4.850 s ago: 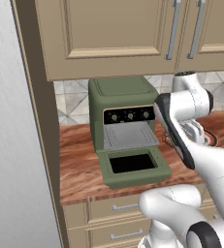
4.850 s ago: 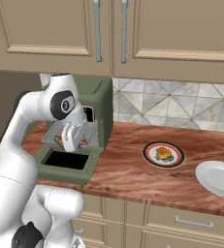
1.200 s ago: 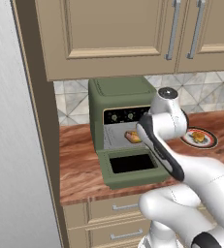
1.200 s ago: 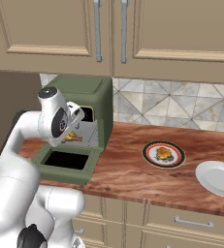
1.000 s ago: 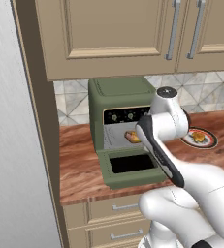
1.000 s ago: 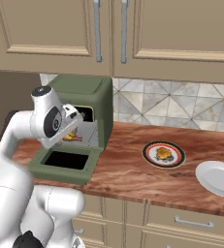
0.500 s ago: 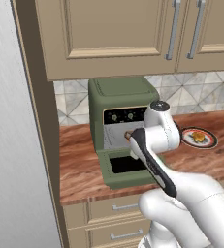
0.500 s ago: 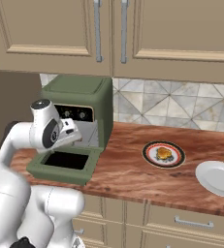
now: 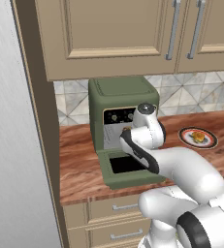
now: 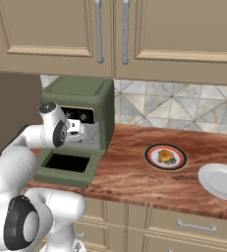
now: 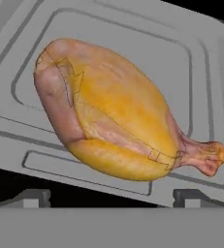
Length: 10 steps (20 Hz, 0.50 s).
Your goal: Open the toaster oven door. Place the bread on the bottom tray in the toaster oven and place the chicken drumstick on the top tray.
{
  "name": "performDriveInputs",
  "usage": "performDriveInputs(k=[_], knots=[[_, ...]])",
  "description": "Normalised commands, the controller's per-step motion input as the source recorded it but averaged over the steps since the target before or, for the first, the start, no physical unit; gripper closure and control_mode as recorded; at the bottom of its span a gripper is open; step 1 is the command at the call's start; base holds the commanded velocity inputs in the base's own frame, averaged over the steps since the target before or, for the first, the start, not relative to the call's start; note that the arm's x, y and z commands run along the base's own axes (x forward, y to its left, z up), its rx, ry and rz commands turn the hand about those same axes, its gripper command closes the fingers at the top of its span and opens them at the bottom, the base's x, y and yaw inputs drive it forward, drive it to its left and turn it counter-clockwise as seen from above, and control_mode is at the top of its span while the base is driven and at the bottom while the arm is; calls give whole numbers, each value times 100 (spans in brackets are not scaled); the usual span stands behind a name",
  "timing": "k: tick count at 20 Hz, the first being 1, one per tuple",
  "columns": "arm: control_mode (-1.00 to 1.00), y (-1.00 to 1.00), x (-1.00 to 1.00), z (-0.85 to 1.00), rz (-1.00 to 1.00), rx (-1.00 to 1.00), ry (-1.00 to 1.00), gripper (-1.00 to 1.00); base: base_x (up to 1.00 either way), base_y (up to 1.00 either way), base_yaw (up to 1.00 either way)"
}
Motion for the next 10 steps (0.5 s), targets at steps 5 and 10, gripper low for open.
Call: performDriveInputs(k=[5,10], knots=[[-100,0,44,-6,-23,7,-13,-100,0,0,0],[-100,-1,-5,0,-16,9,-20,-100,0,0,0]])
